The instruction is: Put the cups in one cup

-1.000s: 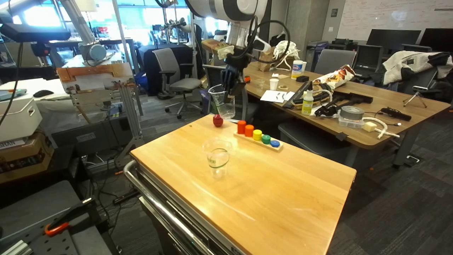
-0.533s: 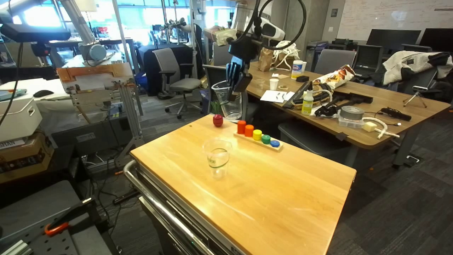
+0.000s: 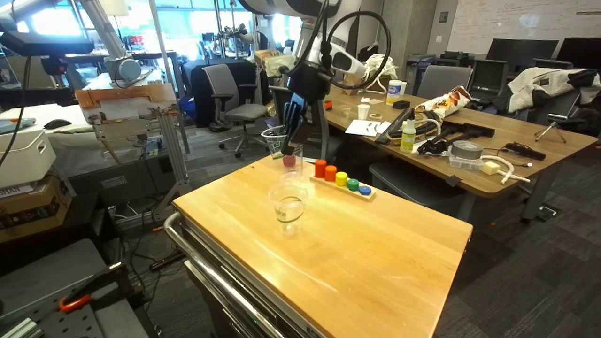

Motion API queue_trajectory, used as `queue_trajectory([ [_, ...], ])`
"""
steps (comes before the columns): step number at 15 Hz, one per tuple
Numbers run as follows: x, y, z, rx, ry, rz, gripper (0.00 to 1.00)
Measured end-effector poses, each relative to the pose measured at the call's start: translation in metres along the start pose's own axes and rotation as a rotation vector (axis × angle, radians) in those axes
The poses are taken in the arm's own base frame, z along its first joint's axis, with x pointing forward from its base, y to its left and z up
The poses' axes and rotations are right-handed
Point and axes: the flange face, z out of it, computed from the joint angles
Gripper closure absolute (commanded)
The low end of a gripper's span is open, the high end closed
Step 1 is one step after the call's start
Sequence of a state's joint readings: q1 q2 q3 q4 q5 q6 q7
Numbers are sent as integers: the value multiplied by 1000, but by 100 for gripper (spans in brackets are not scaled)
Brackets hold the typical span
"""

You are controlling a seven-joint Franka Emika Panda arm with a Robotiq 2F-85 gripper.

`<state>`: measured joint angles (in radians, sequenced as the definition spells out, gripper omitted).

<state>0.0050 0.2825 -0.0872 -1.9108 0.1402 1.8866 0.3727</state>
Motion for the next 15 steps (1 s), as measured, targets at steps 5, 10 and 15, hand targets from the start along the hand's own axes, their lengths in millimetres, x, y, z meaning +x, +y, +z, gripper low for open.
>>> queue_trajectory([
  [5, -3, 4, 24, -1, -19, 9, 99],
  [10, 0, -3, 35, 37, 23, -7, 99],
  [15, 5, -6, 46, 43, 52, -41, 99],
])
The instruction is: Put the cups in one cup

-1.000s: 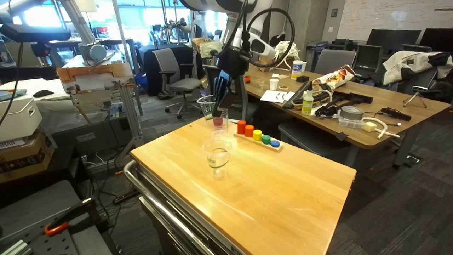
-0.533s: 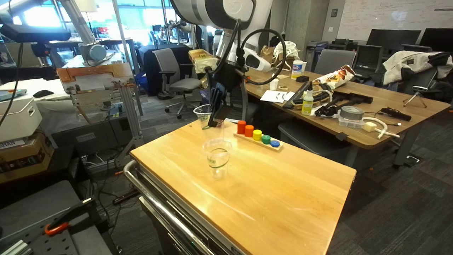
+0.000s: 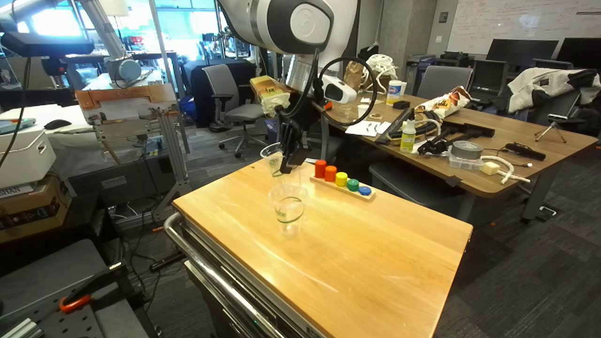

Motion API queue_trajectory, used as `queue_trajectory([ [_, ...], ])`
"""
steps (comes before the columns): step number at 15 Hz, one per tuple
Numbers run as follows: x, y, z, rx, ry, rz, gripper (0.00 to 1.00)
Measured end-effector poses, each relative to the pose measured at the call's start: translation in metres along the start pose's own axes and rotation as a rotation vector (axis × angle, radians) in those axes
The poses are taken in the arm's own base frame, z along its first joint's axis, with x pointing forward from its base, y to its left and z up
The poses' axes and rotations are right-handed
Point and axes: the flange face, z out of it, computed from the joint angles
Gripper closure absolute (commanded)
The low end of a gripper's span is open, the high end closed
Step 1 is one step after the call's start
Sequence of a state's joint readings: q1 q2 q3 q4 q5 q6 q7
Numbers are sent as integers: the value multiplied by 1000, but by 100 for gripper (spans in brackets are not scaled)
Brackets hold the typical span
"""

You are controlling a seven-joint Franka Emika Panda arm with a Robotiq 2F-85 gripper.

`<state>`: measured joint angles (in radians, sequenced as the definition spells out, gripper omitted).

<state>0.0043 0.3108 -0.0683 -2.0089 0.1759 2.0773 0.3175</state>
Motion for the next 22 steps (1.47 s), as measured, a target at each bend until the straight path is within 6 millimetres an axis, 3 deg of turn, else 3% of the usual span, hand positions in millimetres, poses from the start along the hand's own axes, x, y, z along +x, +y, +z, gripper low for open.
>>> queue_trajectory([
  [4, 0, 1, 13, -5, -12, -22, 98],
  [5, 0, 2, 16, -7, -16, -26, 70],
  [6, 0, 2, 18, -8, -18, -30, 69],
  [14, 2, 6, 15, 0, -4, -38, 8],
  [15, 2, 7, 10, 4, 2, -35, 2],
  [18, -6, 10, -15, 3, -5, -41, 0],
  [22, -31, 11, -71, -54, -5, -79, 0],
])
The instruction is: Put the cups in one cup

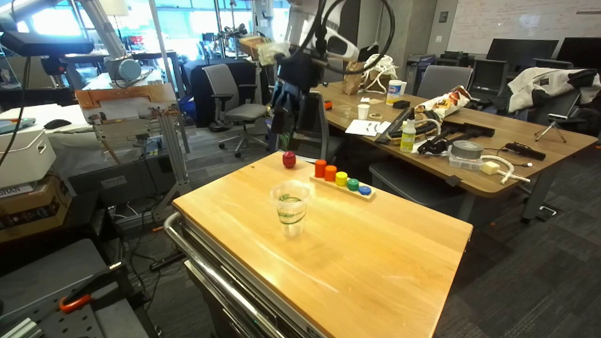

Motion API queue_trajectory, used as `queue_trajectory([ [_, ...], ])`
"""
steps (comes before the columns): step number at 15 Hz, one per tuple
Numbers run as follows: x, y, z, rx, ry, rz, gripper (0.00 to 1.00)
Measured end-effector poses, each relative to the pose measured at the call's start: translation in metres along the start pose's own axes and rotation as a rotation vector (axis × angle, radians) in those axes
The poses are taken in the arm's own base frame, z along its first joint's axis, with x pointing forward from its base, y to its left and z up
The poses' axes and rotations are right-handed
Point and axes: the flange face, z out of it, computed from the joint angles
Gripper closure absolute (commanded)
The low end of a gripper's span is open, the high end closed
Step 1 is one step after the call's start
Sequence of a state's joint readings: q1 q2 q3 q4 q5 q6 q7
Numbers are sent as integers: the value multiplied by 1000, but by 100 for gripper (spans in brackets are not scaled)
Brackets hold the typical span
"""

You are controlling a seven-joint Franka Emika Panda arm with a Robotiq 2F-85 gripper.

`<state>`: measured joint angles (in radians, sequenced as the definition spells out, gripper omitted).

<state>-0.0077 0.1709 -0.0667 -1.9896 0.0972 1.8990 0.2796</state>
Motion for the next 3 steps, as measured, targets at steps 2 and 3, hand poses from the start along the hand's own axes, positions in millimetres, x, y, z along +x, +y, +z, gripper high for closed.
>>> queue_trajectory([
  [2, -15, 0, -31, -20, 15, -14, 0],
  [3, -22, 0, -44, -22, 21, -21, 0],
])
